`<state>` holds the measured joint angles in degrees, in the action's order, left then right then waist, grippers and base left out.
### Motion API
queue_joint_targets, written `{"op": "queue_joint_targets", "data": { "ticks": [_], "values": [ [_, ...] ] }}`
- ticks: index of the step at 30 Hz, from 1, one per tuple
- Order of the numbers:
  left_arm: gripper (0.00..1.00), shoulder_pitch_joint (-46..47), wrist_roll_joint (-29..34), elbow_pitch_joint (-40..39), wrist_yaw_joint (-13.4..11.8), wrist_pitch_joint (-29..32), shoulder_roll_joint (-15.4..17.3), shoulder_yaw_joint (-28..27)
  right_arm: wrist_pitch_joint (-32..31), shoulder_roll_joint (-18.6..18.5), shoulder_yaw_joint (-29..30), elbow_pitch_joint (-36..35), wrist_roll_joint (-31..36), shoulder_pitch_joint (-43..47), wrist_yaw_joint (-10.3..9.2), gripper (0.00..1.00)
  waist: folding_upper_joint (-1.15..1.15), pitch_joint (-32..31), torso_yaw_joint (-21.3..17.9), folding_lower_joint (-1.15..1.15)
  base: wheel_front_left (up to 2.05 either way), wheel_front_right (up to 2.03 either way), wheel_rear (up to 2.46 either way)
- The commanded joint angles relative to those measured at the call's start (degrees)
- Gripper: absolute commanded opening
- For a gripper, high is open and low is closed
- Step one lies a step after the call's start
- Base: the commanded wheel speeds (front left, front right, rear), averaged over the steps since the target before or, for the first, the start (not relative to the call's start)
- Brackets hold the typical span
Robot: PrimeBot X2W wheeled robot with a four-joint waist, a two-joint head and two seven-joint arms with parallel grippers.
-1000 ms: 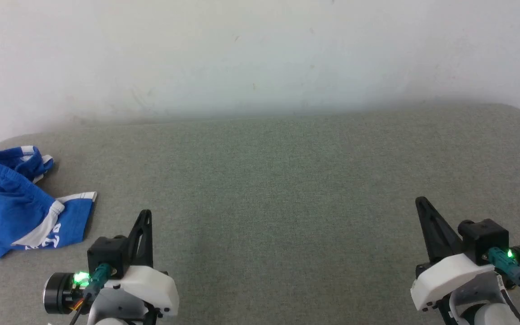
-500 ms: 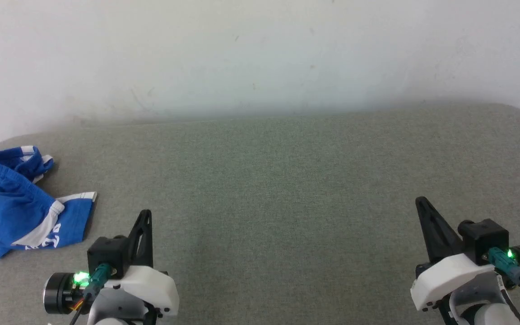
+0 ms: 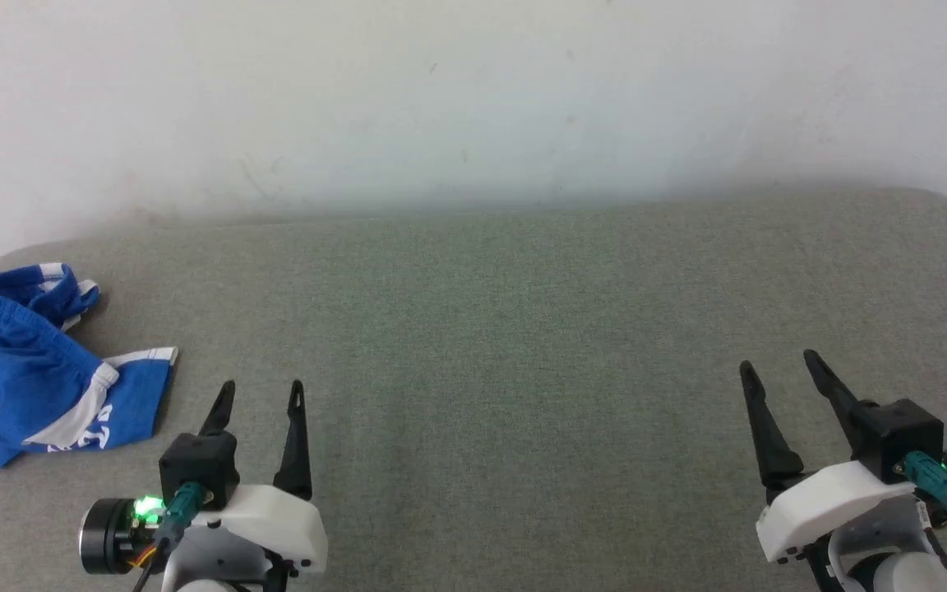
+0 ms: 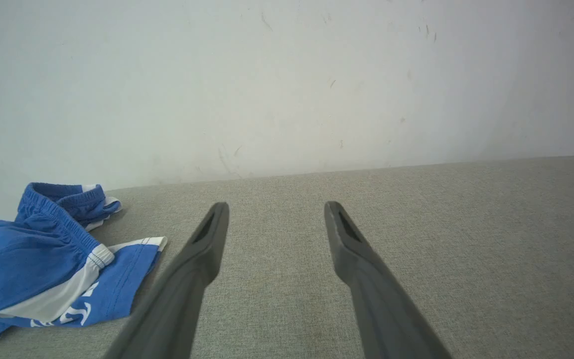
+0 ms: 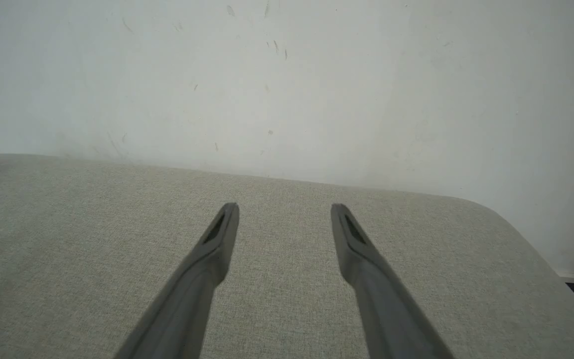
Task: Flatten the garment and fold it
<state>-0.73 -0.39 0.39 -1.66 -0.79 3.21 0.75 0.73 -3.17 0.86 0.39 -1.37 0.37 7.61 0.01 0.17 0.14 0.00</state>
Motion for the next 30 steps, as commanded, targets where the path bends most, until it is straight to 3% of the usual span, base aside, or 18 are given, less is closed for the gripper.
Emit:
{"op": "queue_joint_targets", "data": {
  "ticks": [1,13,30],
  "values": [
    [1.00,0.32,0.16,-0.25,-0.96,-0.71,0.03,0.47,0.76,0.04,0.47,-0.51,-0.66,0.14,-0.01,1.00,-0.01,0.07,0.20,0.00,0.00,0.00,0.00],
    [1.00,0.81,0.21,-0.68,-3.29,-2.02,0.44,1.59,2.08,0.06,1.32,-1.47,-1.22,0.40,-0.02,1.00,-0.01,0.63,2.80,0.00,0.00,0.00,0.00],
    [1.00,0.96,-0.20,-1.03,-6.98,-4.06,0.69,2.62,4.11,0.10,1.85,-2.39,-1.58,0.79,-0.04,1.00,-0.01,1.53,11.00,0.00,0.00,0.00,0.00]
  ]
}}
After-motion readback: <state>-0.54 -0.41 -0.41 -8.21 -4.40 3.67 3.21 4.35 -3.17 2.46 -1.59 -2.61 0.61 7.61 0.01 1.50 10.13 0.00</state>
